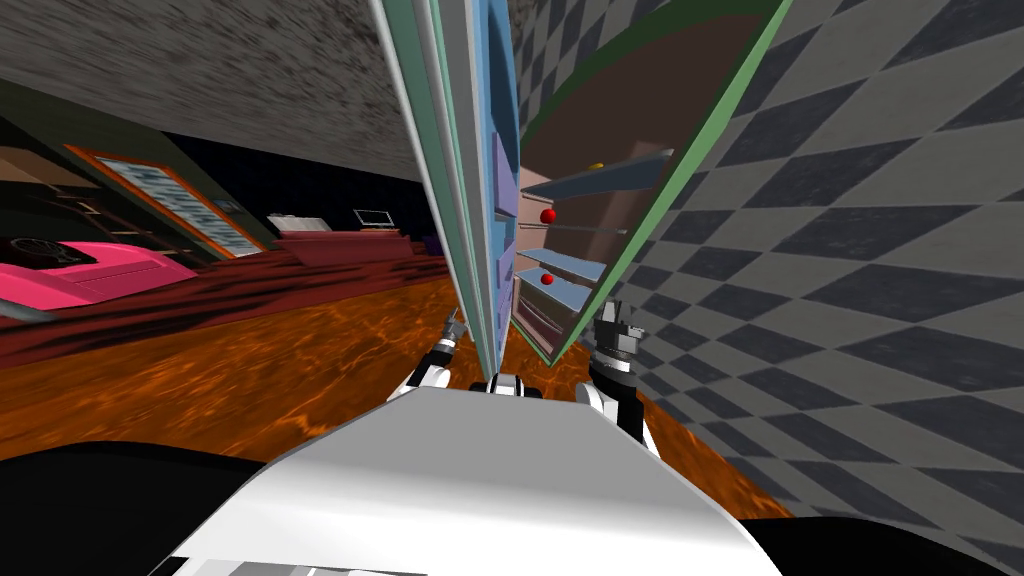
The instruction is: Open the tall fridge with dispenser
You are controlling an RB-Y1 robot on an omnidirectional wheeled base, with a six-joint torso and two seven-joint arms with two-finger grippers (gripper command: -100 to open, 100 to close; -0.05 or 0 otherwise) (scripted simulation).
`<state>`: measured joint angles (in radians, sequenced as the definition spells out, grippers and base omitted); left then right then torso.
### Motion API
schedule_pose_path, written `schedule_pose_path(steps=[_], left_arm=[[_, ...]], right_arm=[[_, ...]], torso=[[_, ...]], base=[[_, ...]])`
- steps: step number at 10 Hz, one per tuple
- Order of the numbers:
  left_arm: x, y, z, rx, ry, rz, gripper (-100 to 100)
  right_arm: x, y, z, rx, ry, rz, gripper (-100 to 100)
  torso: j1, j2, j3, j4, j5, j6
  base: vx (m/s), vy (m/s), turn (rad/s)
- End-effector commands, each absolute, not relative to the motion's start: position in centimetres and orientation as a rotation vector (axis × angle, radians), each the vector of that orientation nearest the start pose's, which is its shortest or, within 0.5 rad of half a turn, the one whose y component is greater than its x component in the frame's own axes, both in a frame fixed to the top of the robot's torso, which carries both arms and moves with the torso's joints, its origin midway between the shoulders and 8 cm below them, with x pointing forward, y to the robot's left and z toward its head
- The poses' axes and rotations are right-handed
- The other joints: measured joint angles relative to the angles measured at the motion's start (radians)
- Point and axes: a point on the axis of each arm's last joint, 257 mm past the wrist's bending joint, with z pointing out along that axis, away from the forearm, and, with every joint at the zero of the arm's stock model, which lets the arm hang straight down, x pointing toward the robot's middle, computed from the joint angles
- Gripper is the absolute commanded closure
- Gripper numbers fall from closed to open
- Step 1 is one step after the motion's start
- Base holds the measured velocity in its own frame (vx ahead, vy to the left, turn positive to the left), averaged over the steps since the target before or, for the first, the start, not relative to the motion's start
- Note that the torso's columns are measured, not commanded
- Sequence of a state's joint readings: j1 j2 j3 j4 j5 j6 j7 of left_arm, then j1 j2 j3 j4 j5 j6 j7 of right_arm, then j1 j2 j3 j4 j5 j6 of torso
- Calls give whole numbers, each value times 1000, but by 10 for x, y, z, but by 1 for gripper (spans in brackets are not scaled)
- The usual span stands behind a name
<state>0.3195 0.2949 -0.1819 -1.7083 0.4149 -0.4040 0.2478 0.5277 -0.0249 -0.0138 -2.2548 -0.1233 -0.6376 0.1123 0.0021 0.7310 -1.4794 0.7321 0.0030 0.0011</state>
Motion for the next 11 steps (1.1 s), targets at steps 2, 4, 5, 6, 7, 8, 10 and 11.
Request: schedule_pose_path(steps=[2,4,5,6,7,8,10,11], left_arm=[[435,256,-243,-1390,905,-1649,-100],[433,249,-256,-1421,896,-1660,-100],[431,246,-262,-1435,891,-1666,-100],[430,242,-268,-1450,887,-1671,-100],[429,238,-274,-1464,883,-1676,-100],[428,236,-277,-1472,881,-1679,-100],[424,226,-291,-1507,871,-1692,-100],[423,223,-295,-1516,868,-1696,-100]], right_arm=[[319,-299,30,609,517,1262,0],[319,-299,30,609,517,1262,0],[319,-299,30,609,517,1262,0],[319,-299,30,609,517,1262,0],[319,-299,30,609,517,1262,0],[319,-299,30,609,517,1262,0],[319,-299,30,609,517,1262,0],[319,-299,30,609,517,1262,0]], torso=[[1,-3,-1,-3,1,0],[1,2,0,3,-1,-1],[0,4,2,4,-2,-1],[-2,6,3,5,-2,-1],[-3,6,3,5,-3,-1],[-3,7,4,6,-3,-1],[-2,7,4,6,-3,-1],[-1,7,3,6,-3,-1]], base=[[-13,45,-48],[-14,72,-69],[0,70,-49],[8,71,-73],[-3,70,-77],[-10,59,-45],[-13,73,-68],[-10,76,-72]])
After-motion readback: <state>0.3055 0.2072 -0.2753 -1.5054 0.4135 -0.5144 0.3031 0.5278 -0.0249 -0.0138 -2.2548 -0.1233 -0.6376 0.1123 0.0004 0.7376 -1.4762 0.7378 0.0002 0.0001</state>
